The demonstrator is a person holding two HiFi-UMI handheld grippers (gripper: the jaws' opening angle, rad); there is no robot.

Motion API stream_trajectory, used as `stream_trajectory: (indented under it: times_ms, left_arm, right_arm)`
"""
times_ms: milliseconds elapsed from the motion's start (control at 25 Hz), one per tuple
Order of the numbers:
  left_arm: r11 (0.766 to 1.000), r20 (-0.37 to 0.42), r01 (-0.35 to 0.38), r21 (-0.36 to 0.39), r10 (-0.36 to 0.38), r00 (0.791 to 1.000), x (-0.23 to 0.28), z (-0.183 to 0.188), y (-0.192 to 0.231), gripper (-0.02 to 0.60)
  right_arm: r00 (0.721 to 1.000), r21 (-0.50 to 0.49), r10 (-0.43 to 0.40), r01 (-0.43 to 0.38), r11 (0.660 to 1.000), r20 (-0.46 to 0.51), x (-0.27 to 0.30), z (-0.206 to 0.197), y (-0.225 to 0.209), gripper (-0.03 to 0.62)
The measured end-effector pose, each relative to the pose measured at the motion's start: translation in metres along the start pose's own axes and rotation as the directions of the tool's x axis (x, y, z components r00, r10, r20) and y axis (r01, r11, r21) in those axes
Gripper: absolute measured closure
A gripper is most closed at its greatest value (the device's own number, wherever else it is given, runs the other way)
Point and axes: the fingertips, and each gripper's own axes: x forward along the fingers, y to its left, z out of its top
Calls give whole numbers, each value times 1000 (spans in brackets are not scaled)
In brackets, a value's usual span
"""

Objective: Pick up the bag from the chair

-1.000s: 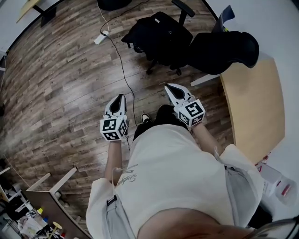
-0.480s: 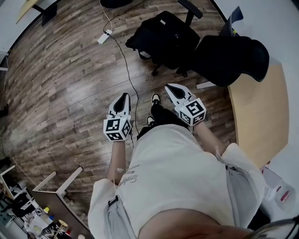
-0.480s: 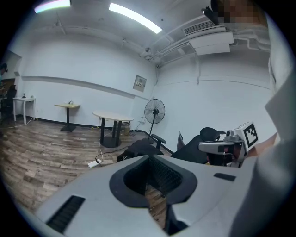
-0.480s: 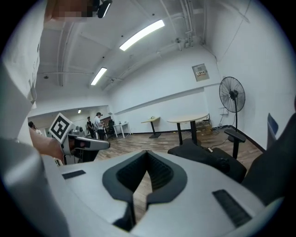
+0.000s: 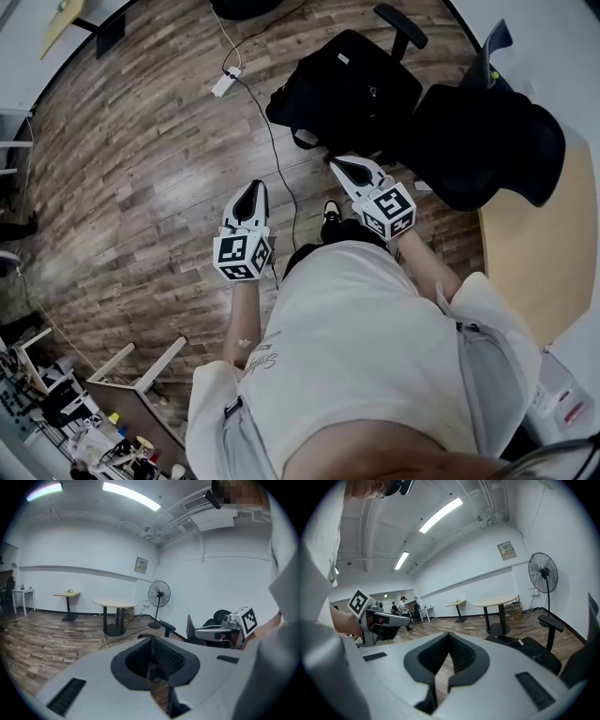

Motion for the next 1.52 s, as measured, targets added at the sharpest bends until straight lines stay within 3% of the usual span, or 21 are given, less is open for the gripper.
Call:
stream_trajectory:
  times_ms: [160,360,480,680,1040,1280,1520]
  left_arm:
    - [1000,2,-29,-1,29,1000,15,6,10,549]
    - [997,-40,-61,-56,59,997,20,-4,31,549]
    - [995,-37,-70,-75,67,997,24,2,48,549]
    - [998,-6,-1,-70,1,1000,35,14,68,549]
    - [987,-34,159,-33,-160,986,61,37,133,549]
    - [948,-106,319,22,-315,943,79,36,166,549]
    - [884,-180,467,27,-456,872,98,30,178,549]
  right_arm:
    - [999,-3,33,-33,999,-17,24,5,-16,599]
    - [999,94,39,-38,995,-7,51,16,-31,599]
    - [999,67,45,-44,997,-13,69,25,-33,599]
    - [999,25,35,-34,999,-40,95,26,-22,599]
    - [991,20,-118,119,993,-57,137,33,-7,599]
    - [965,79,-258,261,962,-46,162,42,5,599]
    - [907,97,-416,420,902,-60,161,42,5,599]
